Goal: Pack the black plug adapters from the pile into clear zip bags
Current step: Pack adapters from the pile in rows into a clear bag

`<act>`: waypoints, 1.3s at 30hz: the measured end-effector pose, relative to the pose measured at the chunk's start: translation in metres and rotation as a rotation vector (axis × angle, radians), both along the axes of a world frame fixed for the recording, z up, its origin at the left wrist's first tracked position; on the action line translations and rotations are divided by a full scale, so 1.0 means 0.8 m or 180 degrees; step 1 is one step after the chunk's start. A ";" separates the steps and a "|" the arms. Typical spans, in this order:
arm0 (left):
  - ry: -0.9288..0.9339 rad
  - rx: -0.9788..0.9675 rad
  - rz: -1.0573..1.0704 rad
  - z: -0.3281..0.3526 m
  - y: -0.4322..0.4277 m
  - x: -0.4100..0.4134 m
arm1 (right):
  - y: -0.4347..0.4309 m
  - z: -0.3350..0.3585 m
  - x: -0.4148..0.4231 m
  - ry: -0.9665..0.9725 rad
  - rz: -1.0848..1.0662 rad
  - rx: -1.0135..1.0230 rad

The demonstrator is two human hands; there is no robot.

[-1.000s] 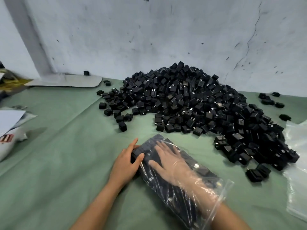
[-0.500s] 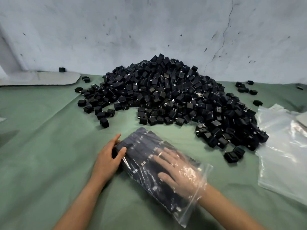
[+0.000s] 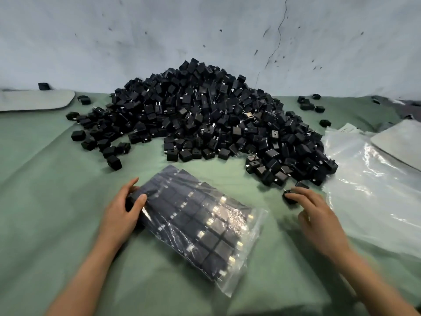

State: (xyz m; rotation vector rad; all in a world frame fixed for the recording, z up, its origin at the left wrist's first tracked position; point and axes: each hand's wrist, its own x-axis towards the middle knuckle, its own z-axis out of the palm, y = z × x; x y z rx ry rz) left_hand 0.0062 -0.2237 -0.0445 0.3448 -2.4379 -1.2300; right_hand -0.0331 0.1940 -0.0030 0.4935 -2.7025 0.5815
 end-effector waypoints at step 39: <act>0.0077 -0.0237 0.0032 0.007 0.005 0.003 | 0.008 0.006 0.013 -0.1352 0.0533 0.0389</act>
